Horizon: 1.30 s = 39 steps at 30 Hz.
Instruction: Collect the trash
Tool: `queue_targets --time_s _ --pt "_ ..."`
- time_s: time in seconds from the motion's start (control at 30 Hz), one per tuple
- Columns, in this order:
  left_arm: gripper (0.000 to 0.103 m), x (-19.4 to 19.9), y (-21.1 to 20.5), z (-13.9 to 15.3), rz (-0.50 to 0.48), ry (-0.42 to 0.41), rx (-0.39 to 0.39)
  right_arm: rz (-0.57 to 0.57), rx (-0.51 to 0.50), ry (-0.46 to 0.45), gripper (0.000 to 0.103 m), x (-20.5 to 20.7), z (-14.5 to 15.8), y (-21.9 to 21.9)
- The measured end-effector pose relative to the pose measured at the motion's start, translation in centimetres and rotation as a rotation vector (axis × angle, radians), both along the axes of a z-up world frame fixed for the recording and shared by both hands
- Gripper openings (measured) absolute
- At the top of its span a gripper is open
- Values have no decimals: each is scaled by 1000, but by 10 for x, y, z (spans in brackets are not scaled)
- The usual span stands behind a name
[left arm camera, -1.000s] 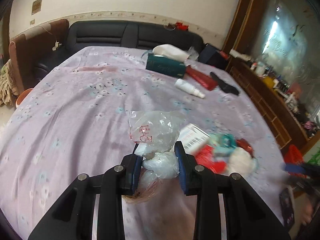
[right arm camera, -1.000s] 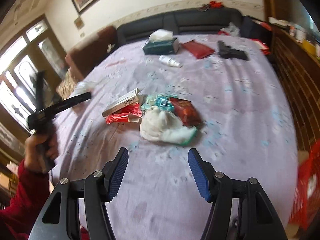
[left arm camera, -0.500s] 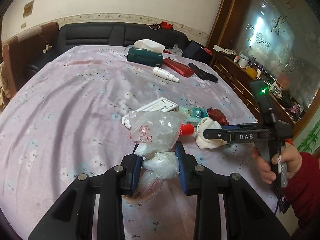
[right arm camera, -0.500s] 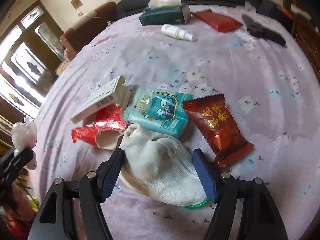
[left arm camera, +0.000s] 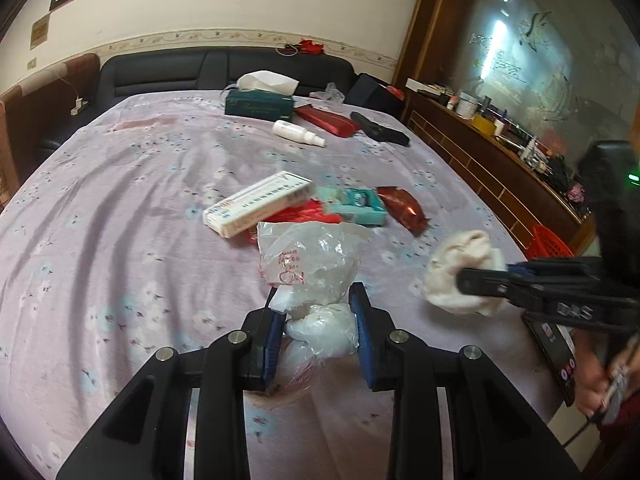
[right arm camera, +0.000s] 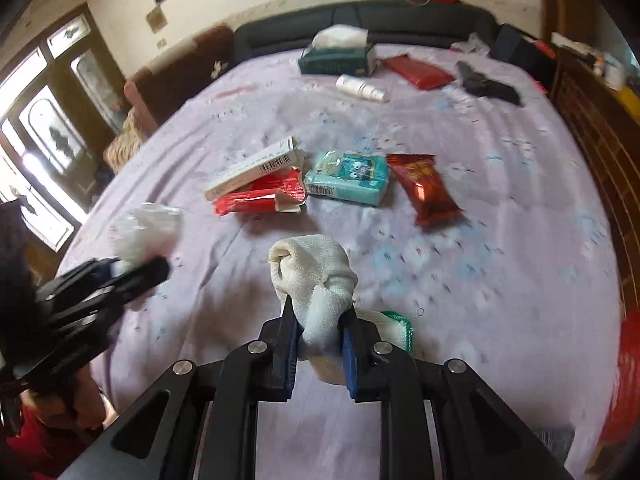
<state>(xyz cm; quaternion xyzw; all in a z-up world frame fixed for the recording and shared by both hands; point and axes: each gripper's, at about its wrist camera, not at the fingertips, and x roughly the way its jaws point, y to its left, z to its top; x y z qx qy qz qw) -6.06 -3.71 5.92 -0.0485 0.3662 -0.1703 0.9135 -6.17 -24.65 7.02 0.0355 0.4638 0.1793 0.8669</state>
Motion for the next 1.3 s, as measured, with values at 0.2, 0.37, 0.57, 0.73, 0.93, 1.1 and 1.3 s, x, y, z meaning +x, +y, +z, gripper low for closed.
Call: queue_targets --time_s 0.2,0.37,0.57,0.73,0.93,1.1,1.3 --pt "30 -16 -20 3 -24 -38 16 -124 8 -105 20 -47 7 -16" --pt "30 -25 -36 -1 -34 -58 34 -183 -4 -165 20 -58 -4 -21" --pt "30 -30 -50 -10 -48 -57 51 -208 -1 -206 20 -58 -13 -23" --pt "30 -31 -57 -16 -61 -65 65 -212 -5 -216 20 -55 -22 -22" --pt "30 -31 -60 -22 -59 -71 77 -217 -16 -235 20 -56 -28 -21" --pt "30 -30 -62 -28 -60 -66 78 -215 -7 -235 20 -54 -33 -22" --pt "30 -31 -63 -30 -60 -77 85 -213 -11 -232 20 -51 -39 -22"
